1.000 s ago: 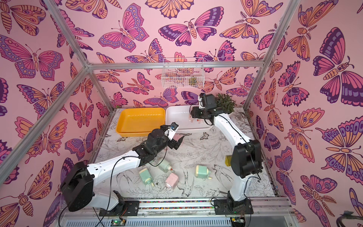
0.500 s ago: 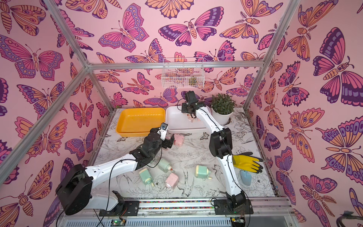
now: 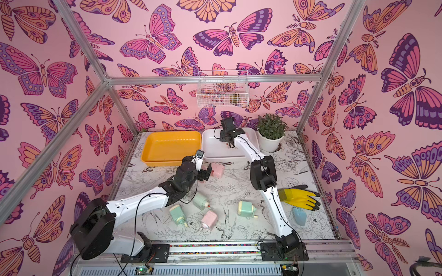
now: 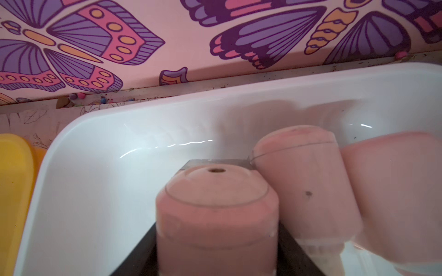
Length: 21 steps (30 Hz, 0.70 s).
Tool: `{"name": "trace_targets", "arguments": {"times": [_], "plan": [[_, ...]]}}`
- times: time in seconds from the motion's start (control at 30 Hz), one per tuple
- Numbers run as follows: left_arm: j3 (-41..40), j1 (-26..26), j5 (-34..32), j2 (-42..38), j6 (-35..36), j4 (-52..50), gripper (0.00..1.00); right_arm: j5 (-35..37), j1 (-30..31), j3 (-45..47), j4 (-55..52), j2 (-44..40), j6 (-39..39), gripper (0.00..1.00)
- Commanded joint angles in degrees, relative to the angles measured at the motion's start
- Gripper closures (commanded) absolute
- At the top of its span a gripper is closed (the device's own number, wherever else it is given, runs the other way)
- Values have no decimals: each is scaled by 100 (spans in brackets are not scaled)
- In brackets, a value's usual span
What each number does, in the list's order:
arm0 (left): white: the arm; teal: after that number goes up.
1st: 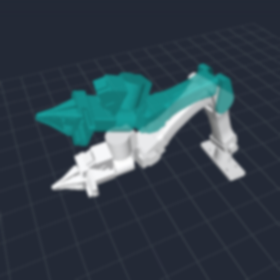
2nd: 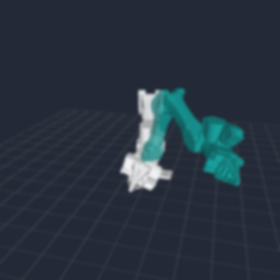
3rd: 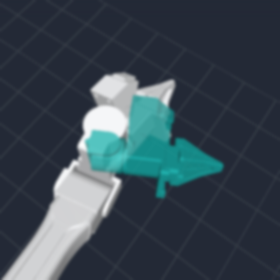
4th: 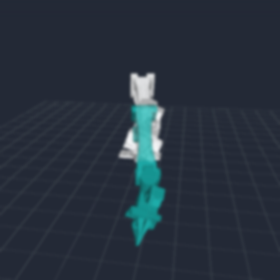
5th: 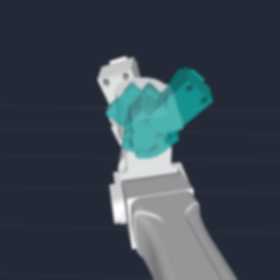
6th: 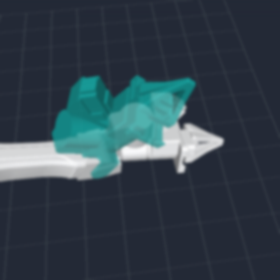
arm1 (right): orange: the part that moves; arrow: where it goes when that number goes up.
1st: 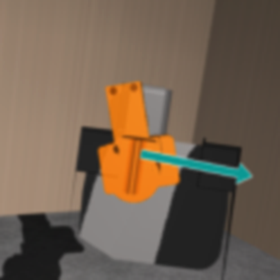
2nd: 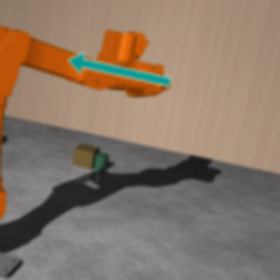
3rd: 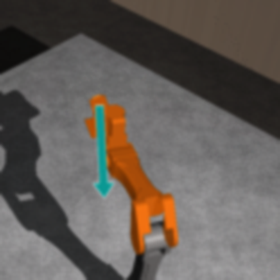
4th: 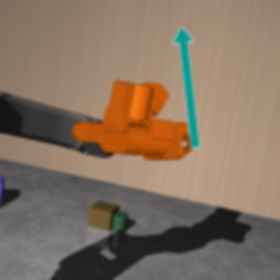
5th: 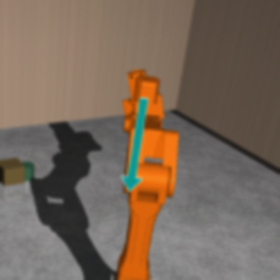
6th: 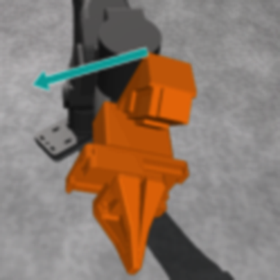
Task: Place the pencil sharpeners by color into the storage box
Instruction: Place the pencil sharpener in the storage box.
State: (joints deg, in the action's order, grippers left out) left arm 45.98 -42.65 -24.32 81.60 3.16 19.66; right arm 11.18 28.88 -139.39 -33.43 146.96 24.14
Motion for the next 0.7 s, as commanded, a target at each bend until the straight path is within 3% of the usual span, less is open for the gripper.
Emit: {"name": "trace_targets", "arguments": {"times": [0.0, 0.3, 0.53, 0.67], "plan": [[-19, 47, -132, 90, 29, 20, 0, 291, 47, -116, 55, -167, -31, 100], [53, 46, -59, 176, 0, -120, 0, 101, 48, -176, -103, 200, 112, 100], [147, 47, -114, 274, 16, -224, 0, 86, 47, -331, -111, 273, 110, 78], [215, 46, -106, 342, 9, -260, 0, 39, 45, -415, -146, 264, 25, 60]]}}
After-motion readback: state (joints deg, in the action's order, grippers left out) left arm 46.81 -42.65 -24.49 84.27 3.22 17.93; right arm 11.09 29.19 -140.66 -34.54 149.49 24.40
